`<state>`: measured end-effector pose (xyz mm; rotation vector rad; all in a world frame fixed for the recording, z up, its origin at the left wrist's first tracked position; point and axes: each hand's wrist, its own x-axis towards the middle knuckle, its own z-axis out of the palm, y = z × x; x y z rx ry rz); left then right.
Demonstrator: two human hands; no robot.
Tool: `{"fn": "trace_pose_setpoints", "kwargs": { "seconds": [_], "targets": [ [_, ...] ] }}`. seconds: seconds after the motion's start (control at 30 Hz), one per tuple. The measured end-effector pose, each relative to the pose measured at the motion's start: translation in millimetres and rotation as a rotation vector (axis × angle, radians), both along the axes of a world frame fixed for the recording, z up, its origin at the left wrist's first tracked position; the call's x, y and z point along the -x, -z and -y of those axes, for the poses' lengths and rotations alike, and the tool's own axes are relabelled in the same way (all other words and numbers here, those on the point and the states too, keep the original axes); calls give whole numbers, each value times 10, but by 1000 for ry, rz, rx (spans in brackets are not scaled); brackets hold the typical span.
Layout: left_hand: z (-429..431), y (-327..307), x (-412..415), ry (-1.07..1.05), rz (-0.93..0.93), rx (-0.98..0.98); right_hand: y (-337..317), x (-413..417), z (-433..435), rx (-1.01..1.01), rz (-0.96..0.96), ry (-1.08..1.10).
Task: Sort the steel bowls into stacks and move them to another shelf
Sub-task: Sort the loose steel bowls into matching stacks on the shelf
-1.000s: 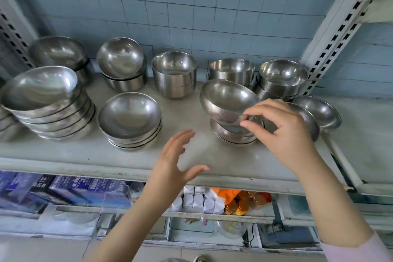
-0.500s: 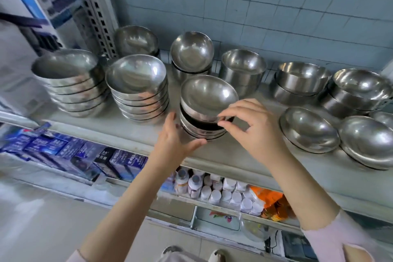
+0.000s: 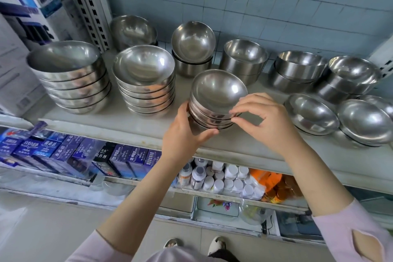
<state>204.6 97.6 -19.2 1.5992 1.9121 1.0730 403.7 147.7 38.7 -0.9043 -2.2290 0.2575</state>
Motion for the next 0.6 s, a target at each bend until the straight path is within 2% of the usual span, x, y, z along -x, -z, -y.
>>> {"fn": "trace_pose_setpoints", "kwargs": {
  "seconds": [0.3,0.37,0.47,0.53,0.6],
  "targets": [
    [-4,13,5,6,5,43,-14,21,118,127,19,66],
    [-6,26,13,10,-3,38,38,10,161,230,-64,103],
    [-8,38,45,37,-22,40,207,0,188,534,-295,133],
    [-28,50,80,54,-14,53,342,8,145,670,-333,131],
    [-42,56,106,69,3,67,435,24,83,711,-369,125]
  ]
}}
